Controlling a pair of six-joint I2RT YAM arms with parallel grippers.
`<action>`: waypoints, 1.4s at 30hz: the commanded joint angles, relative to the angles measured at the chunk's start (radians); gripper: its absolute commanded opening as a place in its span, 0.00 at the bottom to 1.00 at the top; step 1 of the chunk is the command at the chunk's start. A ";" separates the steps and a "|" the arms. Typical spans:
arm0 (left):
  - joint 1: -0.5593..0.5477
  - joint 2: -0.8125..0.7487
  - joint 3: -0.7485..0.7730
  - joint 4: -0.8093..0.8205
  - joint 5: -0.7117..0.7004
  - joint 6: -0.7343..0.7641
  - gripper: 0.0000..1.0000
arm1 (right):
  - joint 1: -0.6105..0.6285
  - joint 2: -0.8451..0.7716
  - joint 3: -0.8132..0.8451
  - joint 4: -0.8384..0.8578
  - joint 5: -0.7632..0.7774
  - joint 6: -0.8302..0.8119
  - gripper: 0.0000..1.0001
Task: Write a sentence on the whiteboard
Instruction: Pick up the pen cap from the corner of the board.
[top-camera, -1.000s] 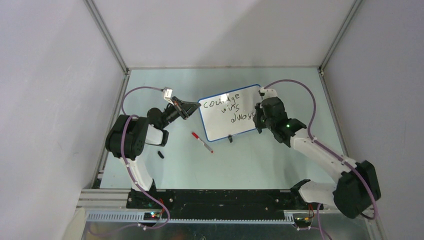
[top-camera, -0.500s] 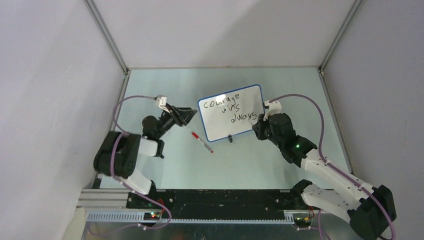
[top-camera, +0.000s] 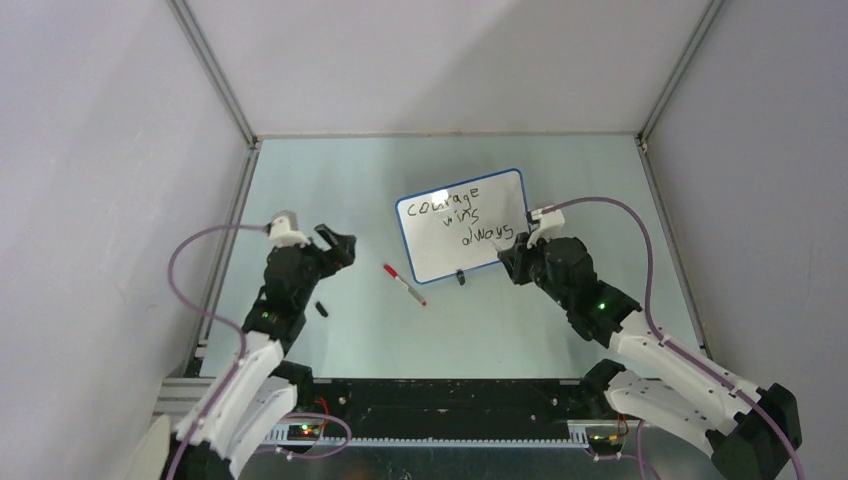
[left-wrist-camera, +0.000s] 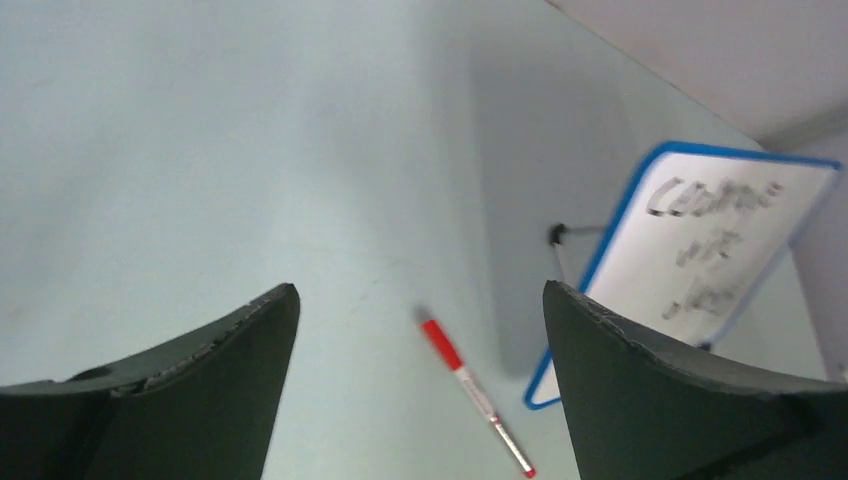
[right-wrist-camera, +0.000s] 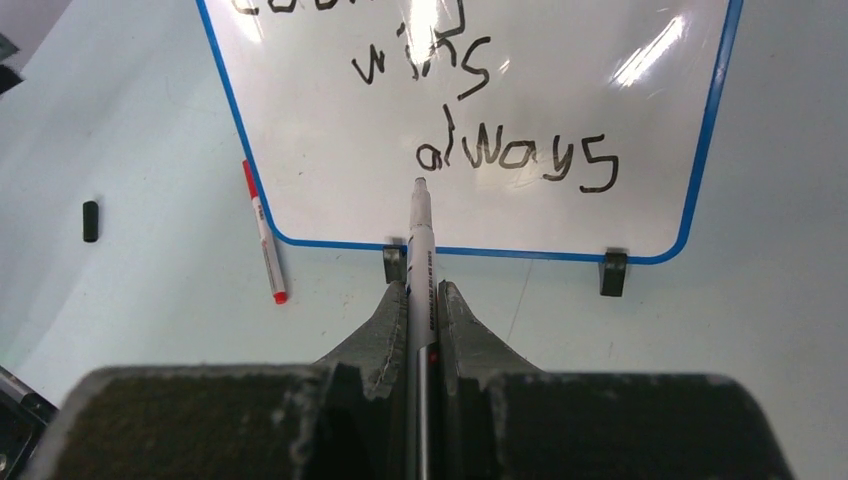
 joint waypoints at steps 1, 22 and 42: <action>-0.002 -0.176 0.041 -0.481 -0.328 -0.115 0.98 | 0.026 -0.033 -0.026 0.076 0.009 -0.007 0.00; -0.026 0.264 0.209 -0.966 -0.478 -0.474 0.39 | 0.106 -0.110 -0.139 0.201 0.148 -0.055 0.00; -0.026 0.333 0.251 -0.858 -0.440 -0.380 0.52 | 0.112 -0.099 -0.144 0.209 0.143 -0.062 0.00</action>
